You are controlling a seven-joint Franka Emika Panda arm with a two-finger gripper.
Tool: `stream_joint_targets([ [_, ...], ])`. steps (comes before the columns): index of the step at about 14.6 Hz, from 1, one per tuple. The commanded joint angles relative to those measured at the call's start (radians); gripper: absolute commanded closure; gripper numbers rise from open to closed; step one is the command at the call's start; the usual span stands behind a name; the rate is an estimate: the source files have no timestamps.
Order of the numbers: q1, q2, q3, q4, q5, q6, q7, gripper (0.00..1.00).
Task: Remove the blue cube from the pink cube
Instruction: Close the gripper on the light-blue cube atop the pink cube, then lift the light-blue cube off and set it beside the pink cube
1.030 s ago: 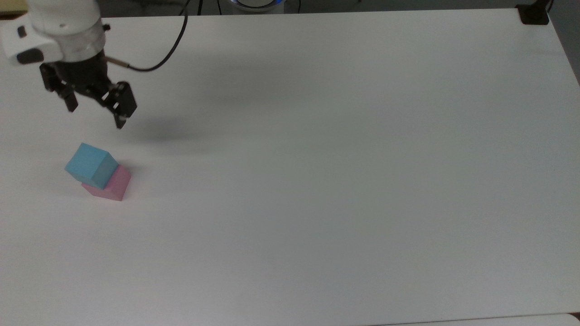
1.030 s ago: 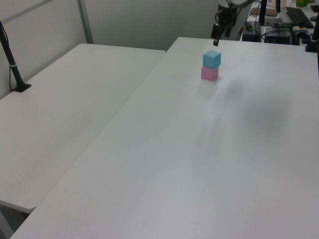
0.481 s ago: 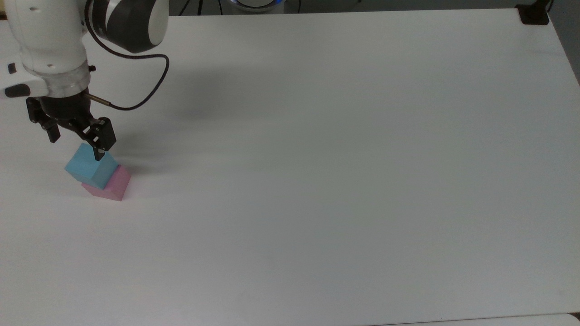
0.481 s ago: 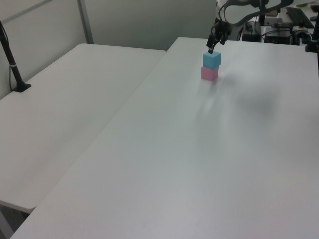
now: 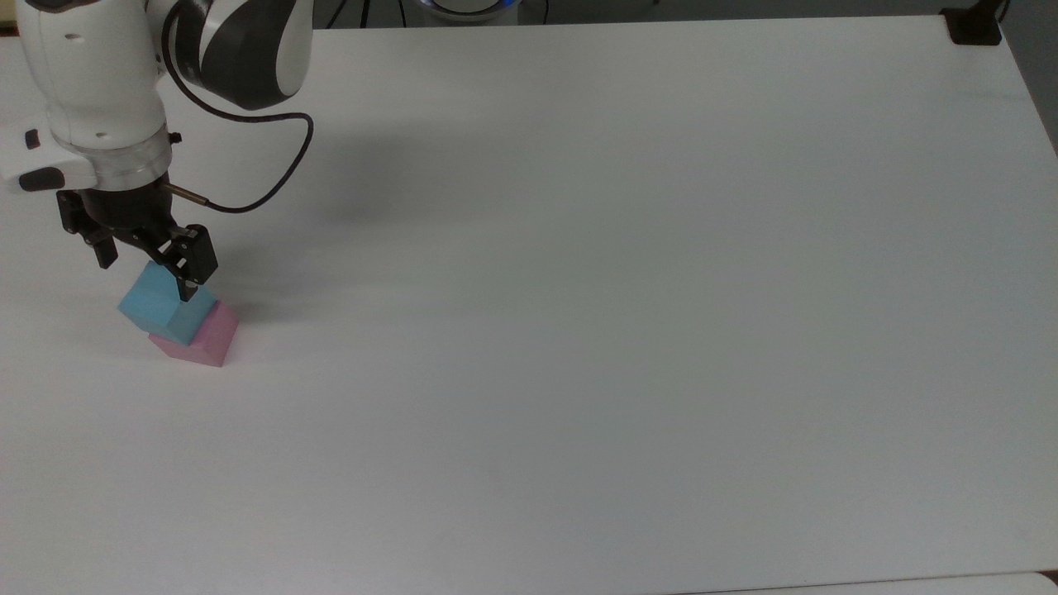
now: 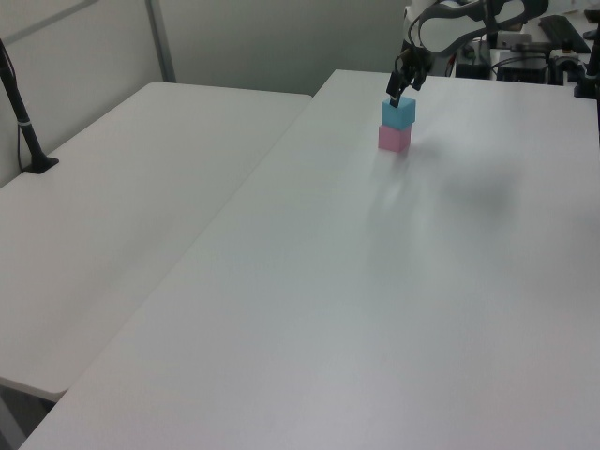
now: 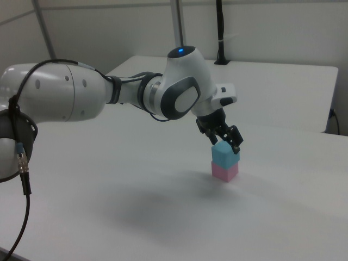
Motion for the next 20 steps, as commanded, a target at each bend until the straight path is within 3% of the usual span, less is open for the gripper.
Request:
stream_joint_targets([
  [1, 0.011, 0.005, -0.002, -0.029, 0.016, 0.068, 0.021, 0.07],
  [5, 0.015, 0.008, 0.001, -0.029, 0.016, 0.069, 0.022, 0.33],
  [8, 0.018, -0.007, 0.005, -0.029, 0.016, 0.055, 0.017, 0.69],
  [9, 0.020, -0.018, 0.008, -0.029, 0.016, 0.042, 0.017, 0.75],
  [14, 0.085, -0.064, 0.041, -0.021, 0.016, -0.064, 0.028, 0.71],
  [19, 0.184, 0.017, 0.041, -0.038, 0.001, 0.012, 0.109, 0.68],
  [20, 0.196, 0.027, 0.041, -0.053, 0.001, 0.058, 0.148, 0.62],
])
